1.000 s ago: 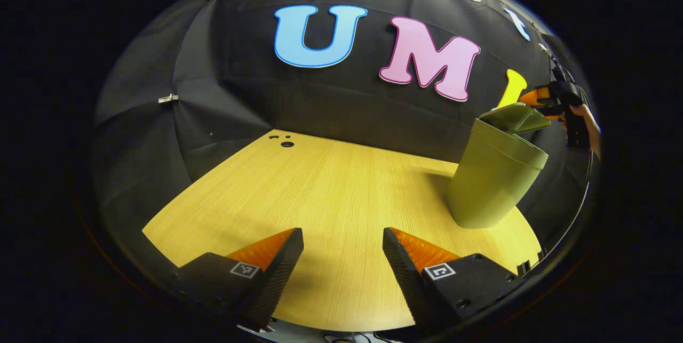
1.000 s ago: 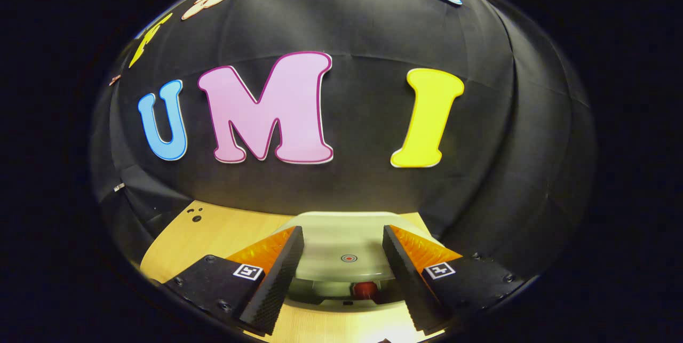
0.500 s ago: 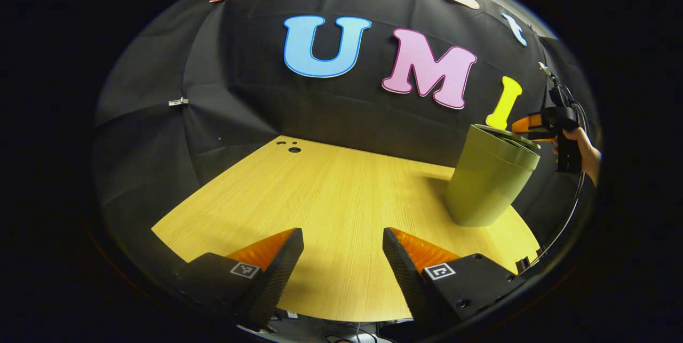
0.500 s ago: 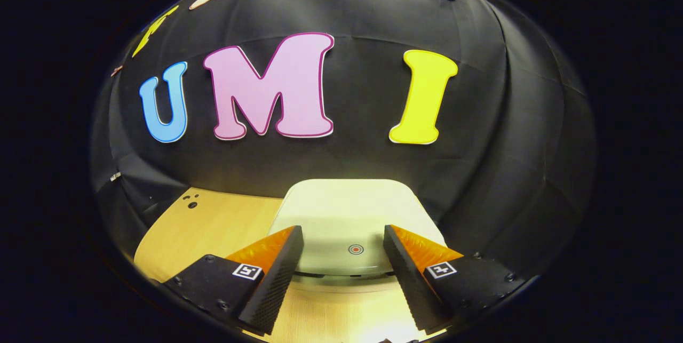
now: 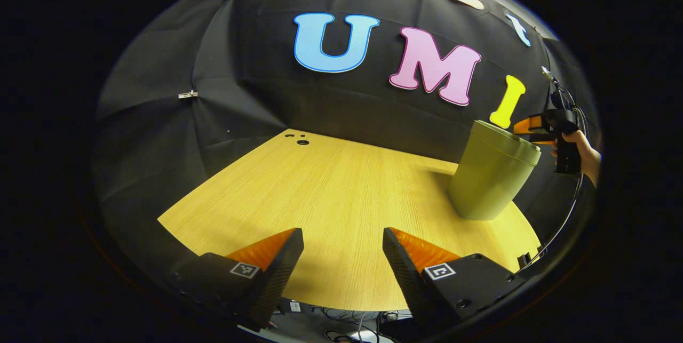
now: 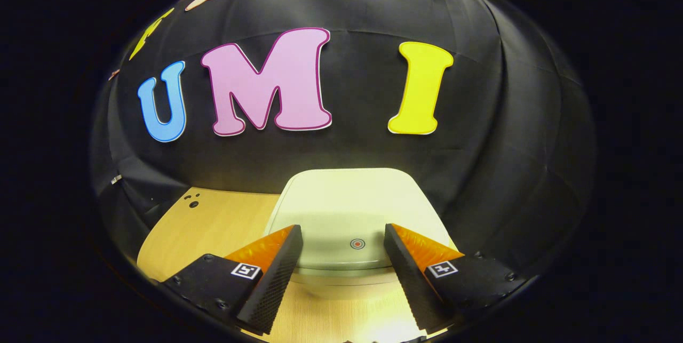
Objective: Press the lid of the desktop garbage bin to open it, pick up the crumpled paper on the desktop and throw it into the bin, then pick up the pop can on the desktop and drop it into the bin, and finally close the garbage bin lid.
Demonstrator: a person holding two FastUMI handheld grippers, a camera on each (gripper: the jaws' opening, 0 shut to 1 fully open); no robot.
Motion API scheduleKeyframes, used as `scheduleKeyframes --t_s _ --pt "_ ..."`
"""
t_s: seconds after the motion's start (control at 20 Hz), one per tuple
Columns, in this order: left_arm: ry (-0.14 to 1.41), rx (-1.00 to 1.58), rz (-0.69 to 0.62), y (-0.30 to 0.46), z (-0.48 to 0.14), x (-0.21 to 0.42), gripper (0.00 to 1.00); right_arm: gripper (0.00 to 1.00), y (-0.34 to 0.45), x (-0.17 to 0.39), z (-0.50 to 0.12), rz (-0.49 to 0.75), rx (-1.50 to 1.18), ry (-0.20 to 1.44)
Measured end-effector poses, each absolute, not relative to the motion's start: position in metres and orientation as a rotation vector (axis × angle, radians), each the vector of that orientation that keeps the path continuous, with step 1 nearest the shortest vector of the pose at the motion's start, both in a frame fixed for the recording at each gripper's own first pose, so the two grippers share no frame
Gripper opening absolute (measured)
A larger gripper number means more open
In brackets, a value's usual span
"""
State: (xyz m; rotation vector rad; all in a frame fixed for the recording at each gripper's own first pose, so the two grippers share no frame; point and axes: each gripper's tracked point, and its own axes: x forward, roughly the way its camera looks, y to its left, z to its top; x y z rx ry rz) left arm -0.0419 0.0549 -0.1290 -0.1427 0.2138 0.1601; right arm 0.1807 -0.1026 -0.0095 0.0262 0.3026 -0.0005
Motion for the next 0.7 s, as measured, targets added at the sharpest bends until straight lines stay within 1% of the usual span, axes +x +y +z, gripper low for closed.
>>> scheduleKeyframes --t_s 0.3,0.35,0.4,0.45,0.6,0.7 --pt "0.220 -0.145 0.156 0.051 -0.132 -0.042 0.96 0.97 -0.103 0.182 -0.012 -0.001 0.035 0.281" --pt "0.219 -0.145 0.156 0.051 -0.132 -0.041 0.96 0.98 -0.102 0.181 -0.021 -0.004 0.029 0.306" --pt "0.217 -0.145 0.154 0.049 -0.132 -0.039 0.96 0.98 -0.101 0.181 -0.016 -0.010 0.018 0.283" --pt "0.216 -0.143 0.153 0.048 -0.131 -0.038 0.96 0.99 -0.101 0.180 -0.019 -0.011 0.009 0.293" --pt "0.209 -0.142 0.145 0.045 -0.126 -0.031 0.96 0.97 -0.100 0.179 -0.011 -0.009 0.034 0.249" --pt "0.193 -0.132 0.132 0.043 -0.115 -0.024 0.96 0.96 -0.106 0.174 -0.007 -0.030 0.049 0.238"
